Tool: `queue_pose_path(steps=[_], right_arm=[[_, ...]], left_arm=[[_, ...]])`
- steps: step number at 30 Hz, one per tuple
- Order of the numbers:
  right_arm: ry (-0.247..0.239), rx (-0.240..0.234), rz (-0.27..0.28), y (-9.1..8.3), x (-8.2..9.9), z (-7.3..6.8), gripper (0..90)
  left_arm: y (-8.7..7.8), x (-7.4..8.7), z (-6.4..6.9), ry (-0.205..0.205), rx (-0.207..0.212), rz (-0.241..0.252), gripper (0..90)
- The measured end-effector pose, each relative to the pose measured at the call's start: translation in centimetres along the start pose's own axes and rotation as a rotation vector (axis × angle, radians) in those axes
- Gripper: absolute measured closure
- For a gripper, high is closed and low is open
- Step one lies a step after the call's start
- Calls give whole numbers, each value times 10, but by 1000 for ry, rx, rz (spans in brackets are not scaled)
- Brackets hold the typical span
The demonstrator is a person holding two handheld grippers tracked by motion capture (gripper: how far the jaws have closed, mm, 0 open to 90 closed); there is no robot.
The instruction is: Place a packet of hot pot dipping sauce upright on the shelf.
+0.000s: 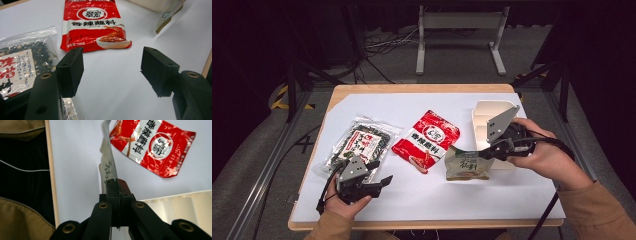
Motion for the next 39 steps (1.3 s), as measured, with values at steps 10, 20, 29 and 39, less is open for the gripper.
queue_pose_path(steps=[10, 20, 29, 39], right_arm=[[39, 35, 39, -12, -9, 10, 895], [84, 118, 82, -28, -19, 26, 896], [134, 166, 117, -41, -20, 40, 896], [163, 236, 153, -55, -20, 61, 896]], left_arm=[[-1, 0, -3, -9, -13, 4, 351], [-2, 0, -6, -15, -18, 7, 351], [-3, 1, -9, -19, -33, 9, 345], [-4, 2, -12, -29, -44, 11, 336]])
Point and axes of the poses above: each handheld gripper's, and its own axes: y roughly forward along the jaws, x roughly out of its underside, z roughly to its right, the point moved 10 cm from there along y, roughly forward along the jaws, and after that the axes turned 4 degrees about z, right-handed, at the moved point
